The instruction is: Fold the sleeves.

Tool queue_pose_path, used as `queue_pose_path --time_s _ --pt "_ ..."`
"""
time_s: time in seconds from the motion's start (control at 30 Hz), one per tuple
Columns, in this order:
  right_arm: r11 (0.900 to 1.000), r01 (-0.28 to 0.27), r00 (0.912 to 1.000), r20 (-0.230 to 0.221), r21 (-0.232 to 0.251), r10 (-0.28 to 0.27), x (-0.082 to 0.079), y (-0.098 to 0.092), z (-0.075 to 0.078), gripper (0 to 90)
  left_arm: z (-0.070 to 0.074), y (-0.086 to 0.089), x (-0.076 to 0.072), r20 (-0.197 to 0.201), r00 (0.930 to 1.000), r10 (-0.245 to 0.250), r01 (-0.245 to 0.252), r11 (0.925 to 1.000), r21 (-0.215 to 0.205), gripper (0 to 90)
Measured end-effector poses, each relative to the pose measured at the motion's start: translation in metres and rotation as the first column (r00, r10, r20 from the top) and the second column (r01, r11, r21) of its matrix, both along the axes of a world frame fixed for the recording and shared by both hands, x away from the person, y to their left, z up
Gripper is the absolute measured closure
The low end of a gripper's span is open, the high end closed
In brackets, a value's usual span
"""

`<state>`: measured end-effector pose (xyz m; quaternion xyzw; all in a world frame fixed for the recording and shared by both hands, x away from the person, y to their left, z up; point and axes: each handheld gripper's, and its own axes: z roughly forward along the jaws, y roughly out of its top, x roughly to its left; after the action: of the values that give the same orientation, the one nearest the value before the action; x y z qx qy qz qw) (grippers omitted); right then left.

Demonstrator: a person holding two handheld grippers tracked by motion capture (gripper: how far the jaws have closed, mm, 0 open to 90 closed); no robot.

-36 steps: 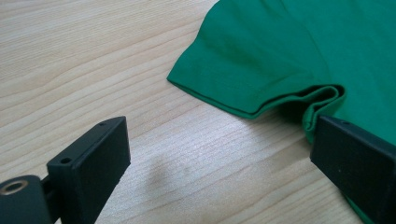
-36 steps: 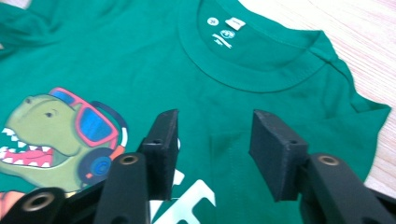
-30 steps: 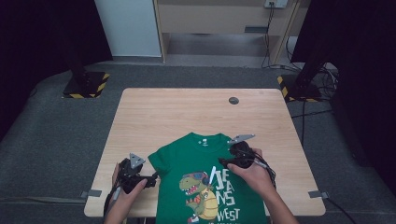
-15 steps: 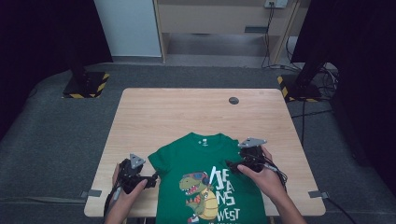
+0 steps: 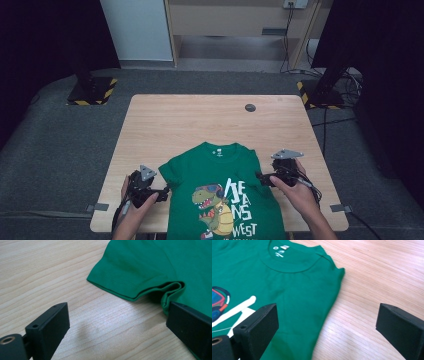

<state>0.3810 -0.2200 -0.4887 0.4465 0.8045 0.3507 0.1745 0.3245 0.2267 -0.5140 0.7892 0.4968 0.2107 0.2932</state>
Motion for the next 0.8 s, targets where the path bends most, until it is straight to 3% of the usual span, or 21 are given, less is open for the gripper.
queue_pose_path --time_s 0.33,0.53,0.8 --pt "0.998 0.069 0.9974 -0.019 -0.008 -0.069 -0.006 -0.026 -0.012 4.3 -0.001 0.0 0.0 -0.002 1.0 0.001 -0.001 1.0 -0.006 4.3" --pt "0.992 0.122 0.9916 -0.04 -0.02 -0.123 -0.008 -0.042 -0.022 4.4 -0.001 0.0 0.0 -0.003 1.0 0.001 -0.001 1.0 -0.005 4.3" --pt "0.988 0.151 0.9865 -0.057 -0.044 -0.153 -0.01 -0.054 -0.034 4.4 -0.002 0.0 0.0 -0.005 1.0 0.002 -0.002 1.0 -0.002 4.3"
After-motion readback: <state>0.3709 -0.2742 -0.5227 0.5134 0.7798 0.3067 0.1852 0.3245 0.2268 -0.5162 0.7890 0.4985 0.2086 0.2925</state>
